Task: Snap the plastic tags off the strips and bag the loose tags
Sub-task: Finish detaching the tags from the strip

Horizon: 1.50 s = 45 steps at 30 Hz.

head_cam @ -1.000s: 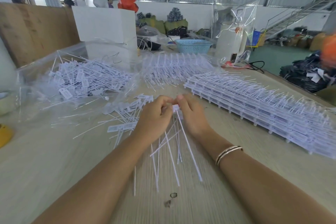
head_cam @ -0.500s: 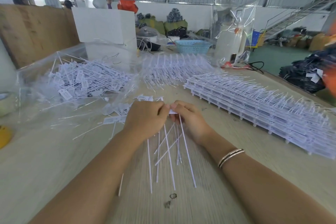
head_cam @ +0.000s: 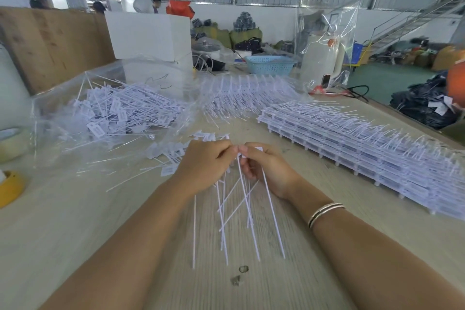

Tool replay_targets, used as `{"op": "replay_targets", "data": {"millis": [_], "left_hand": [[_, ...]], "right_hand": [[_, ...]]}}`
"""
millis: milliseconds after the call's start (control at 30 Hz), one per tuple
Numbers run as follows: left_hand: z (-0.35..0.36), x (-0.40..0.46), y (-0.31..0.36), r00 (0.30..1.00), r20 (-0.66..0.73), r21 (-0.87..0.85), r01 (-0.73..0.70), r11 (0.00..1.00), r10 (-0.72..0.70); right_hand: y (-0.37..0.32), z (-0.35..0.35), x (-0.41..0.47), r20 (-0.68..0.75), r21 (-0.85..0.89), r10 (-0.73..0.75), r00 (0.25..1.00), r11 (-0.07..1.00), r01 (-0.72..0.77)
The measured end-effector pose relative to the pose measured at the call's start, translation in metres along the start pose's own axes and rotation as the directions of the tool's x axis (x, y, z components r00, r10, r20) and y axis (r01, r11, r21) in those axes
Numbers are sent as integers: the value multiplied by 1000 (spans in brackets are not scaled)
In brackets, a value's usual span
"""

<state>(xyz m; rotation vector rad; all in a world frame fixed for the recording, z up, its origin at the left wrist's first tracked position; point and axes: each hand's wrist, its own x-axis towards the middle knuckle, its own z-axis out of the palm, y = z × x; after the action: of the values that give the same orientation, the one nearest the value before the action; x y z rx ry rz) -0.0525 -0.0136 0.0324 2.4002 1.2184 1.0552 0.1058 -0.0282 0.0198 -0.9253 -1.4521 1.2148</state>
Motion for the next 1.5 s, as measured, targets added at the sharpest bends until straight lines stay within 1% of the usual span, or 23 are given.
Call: {"op": "replay_targets", "data": {"millis": [67, 133, 200, 300, 333, 367, 400, 467, 533, 633, 700, 733, 767, 833, 900, 967, 1033, 1100, 1167, 1233, 1333, 1400, 1500], "left_hand": [[0, 1, 1, 991, 56, -157, 125, 980, -118], [-1, 1, 4, 984, 69, -315, 177, 933, -163], [-2, 2, 8, 986, 40, -409, 166, 897, -164], [-5, 5, 10, 957, -46, -581, 207, 787, -286], [-7, 6, 9, 948, -80, -596, 201, 777, -307], [-9, 6, 7, 950, -113, -571, 177, 802, -290], [-10, 6, 7, 956, -129, -549, 151, 822, -262], [-10, 5, 8, 967, -135, -540, 111, 834, -216], [-8, 3, 7, 971, -148, -489, 92, 867, -187], [-5, 1, 3, 976, -149, -317, 107, 942, -161], [-3, 0, 1, 982, -128, -224, 107, 969, -138], [-2, -1, 0, 985, -120, -198, 96, 976, -121], [-1, -1, -1, 989, -108, -171, 81, 982, -100], [1, -1, 0, 996, -67, -112, 50, 992, -58], [2, -2, 2, 999, -26, -88, 20, 996, -23], [3, -4, 3, 1000, -20, -101, -2, 995, 0], [2, -4, 3, 999, -35, -72, -8, 997, 6], [0, -2, 3, 997, -75, 34, -4, 999, 6], [-2, -1, 3, 993, -117, 181, 7, 983, 15], [-2, -1, 2, 993, -122, 274, 31, 961, 3], [-1, -2, 2, 995, -94, 223, 47, 974, -26], [-1, -3, 4, 996, -91, 186, 33, 982, -16], [-2, -3, 7, 996, -86, 266, 18, 964, 5]], "right_hand": [[1, 0, 0, -16, 1, -58, 998, 998, 58], [0, 3, 0, -33, -9, -143, 989, 990, 143], [-3, 7, 0, -57, 9, -211, 976, 977, 211], [-10, 8, 3, -145, 120, -244, 959, 958, 262], [-10, 5, 4, -170, 138, -243, 955, 954, 267], [-9, 3, 3, -183, 123, -241, 953, 956, 266], [-8, 1, 3, -189, 61, -241, 952, 965, 257], [-3, -3, 3, -205, -139, -212, 956, 973, 186], [3, -4, 6, -258, -302, -161, 953, 950, 79], [10, -6, 15, -358, -532, -199, 912, 847, -24], [12, -7, 17, -435, -609, -240, 868, 789, -87], [11, -8, 15, -450, -598, -250, 857, 797, -82], [9, -7, 13, -433, -573, -264, 862, 819, -37], [4, 0, 6, -324, -507, -300, 897, 856, 103], [1, 9, 2, -199, -481, -291, 936, 861, 166], [2, 13, 2, -148, -476, -255, 956, 865, 157], [0, 10, 3, -187, -406, -241, 952, 902, 148], [-1, 6, 2, -217, -287, -232, 948, 944, 165], [0, 5, 1, -204, -184, -226, 952, 964, 189], [1, 7, 1, -163, -160, -208, 964, 970, 183], [1, 9, 1, -55, -173, -160, 986, 974, 148], [0, 9, 0, -9, -172, -158, 987, 973, 154], [-1, 7, -1, -19, -107, -168, 986, 981, 165]]}}
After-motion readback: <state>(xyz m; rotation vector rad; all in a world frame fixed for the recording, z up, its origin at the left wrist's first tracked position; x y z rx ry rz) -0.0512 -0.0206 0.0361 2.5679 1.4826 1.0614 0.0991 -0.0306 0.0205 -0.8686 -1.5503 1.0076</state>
